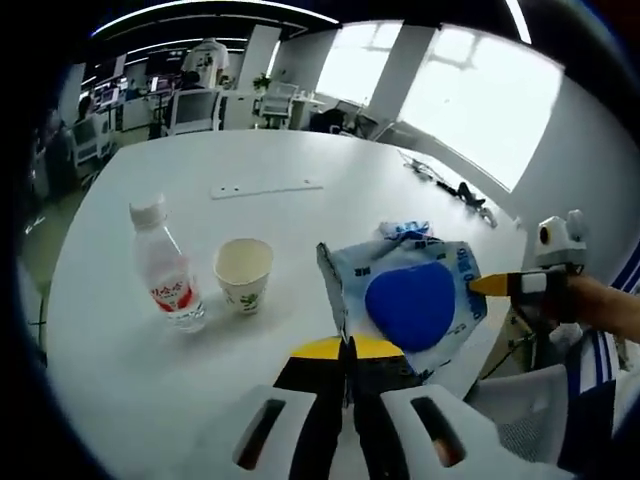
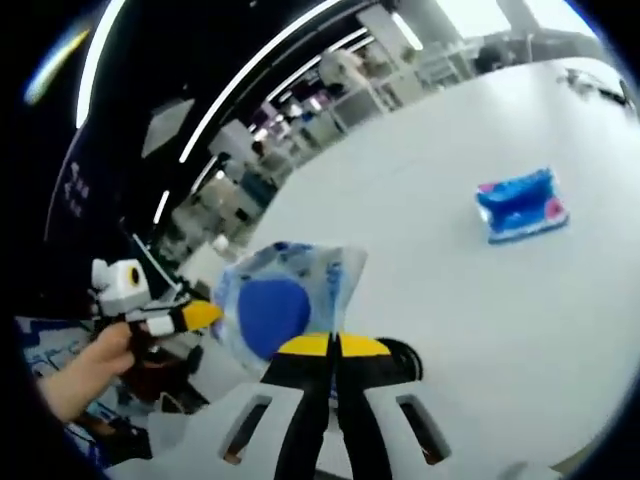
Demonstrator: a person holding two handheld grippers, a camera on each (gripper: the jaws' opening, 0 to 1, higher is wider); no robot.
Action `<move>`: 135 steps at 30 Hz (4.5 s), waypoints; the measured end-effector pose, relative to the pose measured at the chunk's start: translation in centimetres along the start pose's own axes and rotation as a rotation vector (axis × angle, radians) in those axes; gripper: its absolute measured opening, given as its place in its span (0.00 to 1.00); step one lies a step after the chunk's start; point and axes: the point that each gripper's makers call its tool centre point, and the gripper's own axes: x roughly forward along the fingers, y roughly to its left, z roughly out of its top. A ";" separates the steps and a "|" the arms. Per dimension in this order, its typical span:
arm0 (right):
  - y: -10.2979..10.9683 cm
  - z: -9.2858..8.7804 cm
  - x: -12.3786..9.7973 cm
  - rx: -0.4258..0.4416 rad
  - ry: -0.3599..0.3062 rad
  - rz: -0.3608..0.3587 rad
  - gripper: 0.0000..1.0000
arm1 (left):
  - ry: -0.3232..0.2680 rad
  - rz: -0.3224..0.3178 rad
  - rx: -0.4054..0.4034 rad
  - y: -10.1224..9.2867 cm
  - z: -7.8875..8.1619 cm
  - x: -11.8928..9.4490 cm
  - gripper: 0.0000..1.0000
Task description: Arrange the tabletop items into an orderly group along one side of the table until the central work area is clear of visible clutter.
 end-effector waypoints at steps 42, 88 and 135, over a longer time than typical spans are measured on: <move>-3.3 3.0 -0.6 -0.050 -0.019 -0.043 0.00 | 0.022 -0.010 0.011 -1.8 1.7 3.7 0.00; -8.3 7.5 6.6 -0.078 0.010 -0.110 0.00 | 0.085 0.077 0.016 2.6 3.6 11.6 0.00; -11.7 7.8 11.3 -0.100 0.064 -0.148 0.00 | 0.150 0.146 0.081 5.3 3.9 16.0 0.00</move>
